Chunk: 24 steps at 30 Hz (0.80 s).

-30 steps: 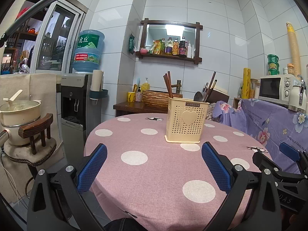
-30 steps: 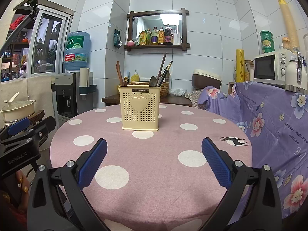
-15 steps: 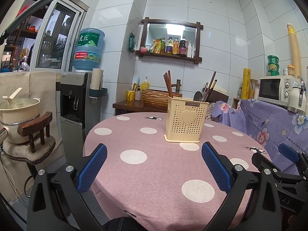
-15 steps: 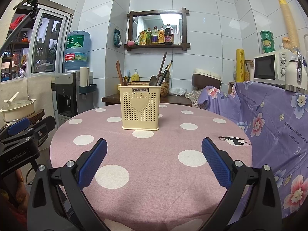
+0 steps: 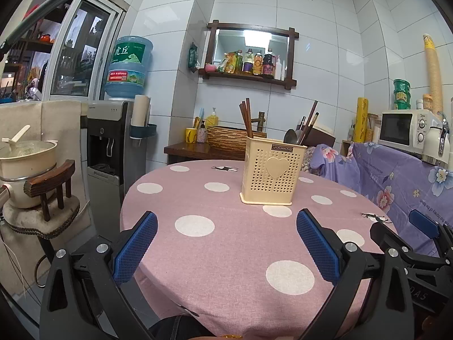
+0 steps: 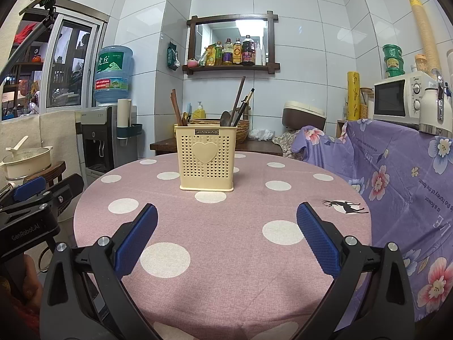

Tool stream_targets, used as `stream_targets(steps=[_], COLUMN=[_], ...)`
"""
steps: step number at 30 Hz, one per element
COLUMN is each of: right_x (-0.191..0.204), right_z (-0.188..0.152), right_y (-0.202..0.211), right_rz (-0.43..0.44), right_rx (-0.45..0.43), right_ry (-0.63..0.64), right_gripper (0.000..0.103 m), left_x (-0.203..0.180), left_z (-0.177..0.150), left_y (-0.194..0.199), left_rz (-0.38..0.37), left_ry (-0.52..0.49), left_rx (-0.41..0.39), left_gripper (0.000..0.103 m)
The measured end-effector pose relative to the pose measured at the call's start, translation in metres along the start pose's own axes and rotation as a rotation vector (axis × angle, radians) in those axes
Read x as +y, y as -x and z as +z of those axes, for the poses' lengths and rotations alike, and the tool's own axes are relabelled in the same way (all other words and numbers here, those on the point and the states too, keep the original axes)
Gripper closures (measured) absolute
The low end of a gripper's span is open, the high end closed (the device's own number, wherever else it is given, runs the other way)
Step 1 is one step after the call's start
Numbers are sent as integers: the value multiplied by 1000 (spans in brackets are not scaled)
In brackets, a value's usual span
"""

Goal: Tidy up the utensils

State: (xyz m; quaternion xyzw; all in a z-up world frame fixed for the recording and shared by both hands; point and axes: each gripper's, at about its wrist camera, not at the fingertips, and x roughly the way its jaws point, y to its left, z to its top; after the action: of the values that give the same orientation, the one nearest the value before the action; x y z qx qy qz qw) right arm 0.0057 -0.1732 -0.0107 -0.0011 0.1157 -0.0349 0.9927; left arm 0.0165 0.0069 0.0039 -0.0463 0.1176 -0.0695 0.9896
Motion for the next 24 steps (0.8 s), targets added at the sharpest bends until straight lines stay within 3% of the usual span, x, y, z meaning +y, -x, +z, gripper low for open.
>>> stream_targets(steps=[24], right_x=[0], right_z=[-1], right_y=[1], right_rz=[6], right_rx=[3], right_ry=[-9], right_gripper=[6], left_x=[4], left_z=[1], left_y=[1], left_rz=[22], left_ry=[19], left_rx=[3], left_gripper=[5])
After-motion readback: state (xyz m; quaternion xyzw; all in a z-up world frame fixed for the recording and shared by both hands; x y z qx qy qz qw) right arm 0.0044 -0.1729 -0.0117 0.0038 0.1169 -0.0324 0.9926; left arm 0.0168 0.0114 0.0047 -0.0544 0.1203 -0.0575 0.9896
